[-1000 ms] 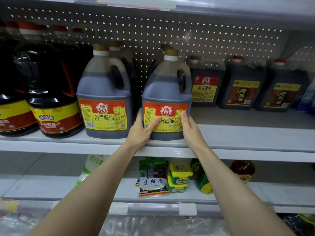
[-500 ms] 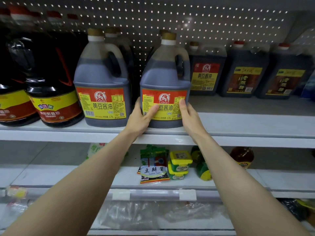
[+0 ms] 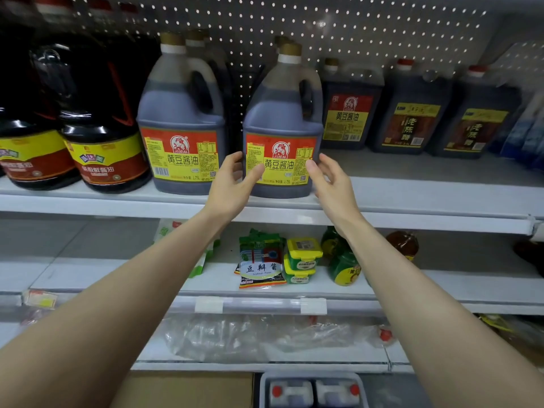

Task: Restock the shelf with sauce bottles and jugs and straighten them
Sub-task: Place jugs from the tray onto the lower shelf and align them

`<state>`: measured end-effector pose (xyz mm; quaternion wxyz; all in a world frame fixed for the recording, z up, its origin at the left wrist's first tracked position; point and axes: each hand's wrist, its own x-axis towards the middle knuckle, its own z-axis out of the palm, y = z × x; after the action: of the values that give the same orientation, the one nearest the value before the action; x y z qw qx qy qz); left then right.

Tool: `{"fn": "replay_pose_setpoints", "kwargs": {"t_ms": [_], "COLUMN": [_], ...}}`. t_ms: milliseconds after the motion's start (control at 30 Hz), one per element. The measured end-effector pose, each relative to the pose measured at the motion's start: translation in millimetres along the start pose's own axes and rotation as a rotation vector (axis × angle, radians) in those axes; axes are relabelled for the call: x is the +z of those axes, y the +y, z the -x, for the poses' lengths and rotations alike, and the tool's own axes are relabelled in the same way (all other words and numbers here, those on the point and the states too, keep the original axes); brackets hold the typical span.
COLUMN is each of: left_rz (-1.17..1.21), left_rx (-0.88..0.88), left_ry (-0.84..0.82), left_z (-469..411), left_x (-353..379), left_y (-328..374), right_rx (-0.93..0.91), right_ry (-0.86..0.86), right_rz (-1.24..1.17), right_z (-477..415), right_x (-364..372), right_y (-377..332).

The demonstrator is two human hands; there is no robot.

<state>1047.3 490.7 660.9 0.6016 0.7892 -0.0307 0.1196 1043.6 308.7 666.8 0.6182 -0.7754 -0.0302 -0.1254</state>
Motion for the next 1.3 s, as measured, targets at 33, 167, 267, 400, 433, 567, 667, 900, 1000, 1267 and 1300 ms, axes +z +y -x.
{"fn": "replay_pose_setpoints", "kwargs": {"t_ms": [33,167,267,400,433,567,667,900,1000,1267,1300], "left_rz": [-0.009,-0.025,-0.026,-0.028,-0.021,-0.008,-0.003,0.013,0.025,-0.012,-0.024], "left_rx": [-0.003,-0.01,-0.017,-0.034,-0.036,-0.068,-0.107,-0.27,-0.349,-0.512,-0.536], "left_ry": [-0.001,-0.018,-0.045,-0.069,-0.072,-0.1,-0.125,-0.167,-0.2,-0.276,-0.284], "left_z": [4.7,24.7,40.2,54.9,57.4,71.9,90.2,138.1,157.2,205.0,210.9], "left_x": [-2.2,-9.6,-11.9,-9.9,-10.0,-9.3,-4.9,20.4,33.6,80.0,86.7], "left_y": [1.9,7.7,7.8,8.7,9.9,8.5,-10.7,-84.9,-122.7,-232.1,-246.3], "right_rx": [0.015,0.068,0.082,0.081,0.083,0.098,0.126,0.229,0.293,0.484,0.51], "right_ry": [0.007,0.024,0.03,0.022,0.025,0.026,0.023,0.009,0.019,-0.054,-0.062], "right_rz": [0.009,0.003,0.01,0.037,0.044,0.05,0.027,0.034,0.024,0.073,0.072], "right_z": [3.8,20.8,35.2,51.1,53.8,69.5,91.1,143.7,163.6,211.8,216.6], "right_x": [-0.9,-2.2,-2.0,-4.8,-5.6,-8.7,-10.3,-10.2,-10.1,-14.5,-15.0], "right_y": [-1.0,-4.2,-5.5,-2.0,-1.2,8.2,28.6,103.7,142.1,266.2,284.3]}}
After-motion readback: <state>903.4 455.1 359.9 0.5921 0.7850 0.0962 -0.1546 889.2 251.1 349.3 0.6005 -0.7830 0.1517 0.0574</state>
